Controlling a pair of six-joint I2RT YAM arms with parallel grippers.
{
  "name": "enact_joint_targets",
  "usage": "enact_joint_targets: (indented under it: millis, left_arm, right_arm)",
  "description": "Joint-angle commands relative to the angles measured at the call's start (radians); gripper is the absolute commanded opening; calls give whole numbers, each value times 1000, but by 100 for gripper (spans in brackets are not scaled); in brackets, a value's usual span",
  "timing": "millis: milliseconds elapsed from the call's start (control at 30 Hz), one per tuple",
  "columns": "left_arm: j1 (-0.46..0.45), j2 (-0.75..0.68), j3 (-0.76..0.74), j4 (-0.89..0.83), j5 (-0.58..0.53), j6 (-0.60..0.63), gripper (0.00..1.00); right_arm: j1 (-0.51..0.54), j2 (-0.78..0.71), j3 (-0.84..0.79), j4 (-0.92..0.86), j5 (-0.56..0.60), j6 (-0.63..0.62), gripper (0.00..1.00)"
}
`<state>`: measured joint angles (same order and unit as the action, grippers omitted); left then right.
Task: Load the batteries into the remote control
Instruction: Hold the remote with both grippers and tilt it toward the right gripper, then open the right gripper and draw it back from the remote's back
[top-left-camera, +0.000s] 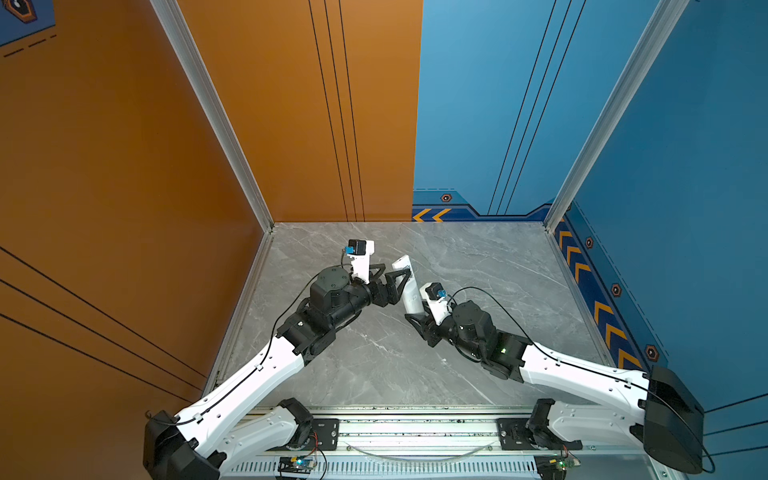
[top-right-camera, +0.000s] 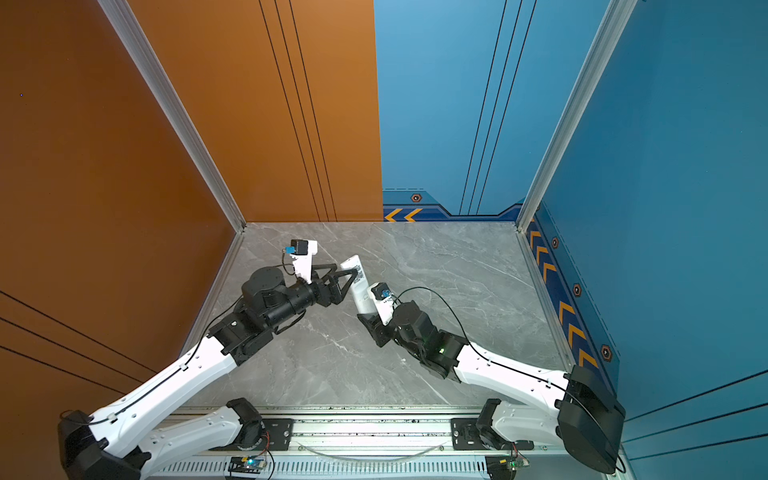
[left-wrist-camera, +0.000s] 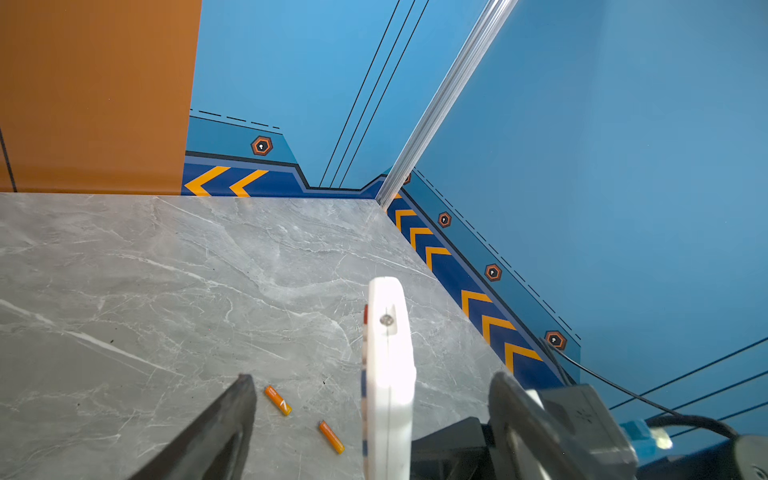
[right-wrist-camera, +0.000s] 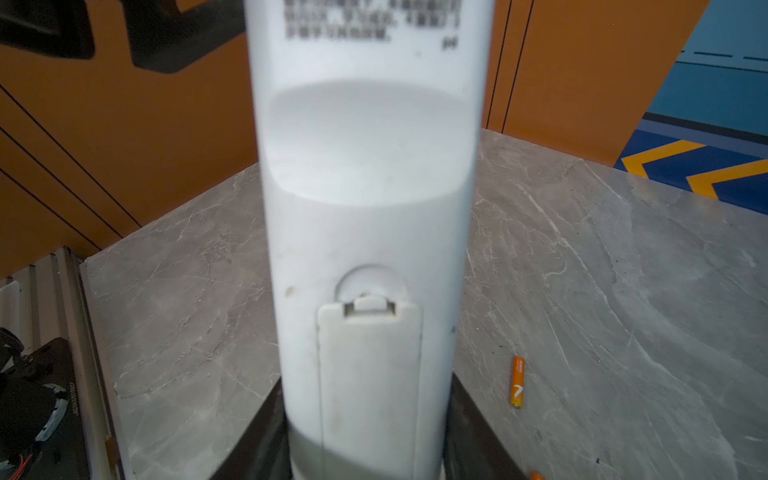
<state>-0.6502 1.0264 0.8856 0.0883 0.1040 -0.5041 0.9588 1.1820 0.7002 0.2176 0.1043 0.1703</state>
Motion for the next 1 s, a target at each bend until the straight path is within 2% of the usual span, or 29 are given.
enact_joint_targets:
  millis: [0,367,967]
  left_arm:
    - [-3,16,0,31,-39,-14,79]
    - [0,61,-5,54,-50,-26,69]
    - [1,93,-8,93,-50,-27,45]
  right_arm:
    - [16,12,42,2,53,-24,0]
    - [41,55,87,-47,99,-46,0]
    - [56,56,79,-32,101,-57,0]
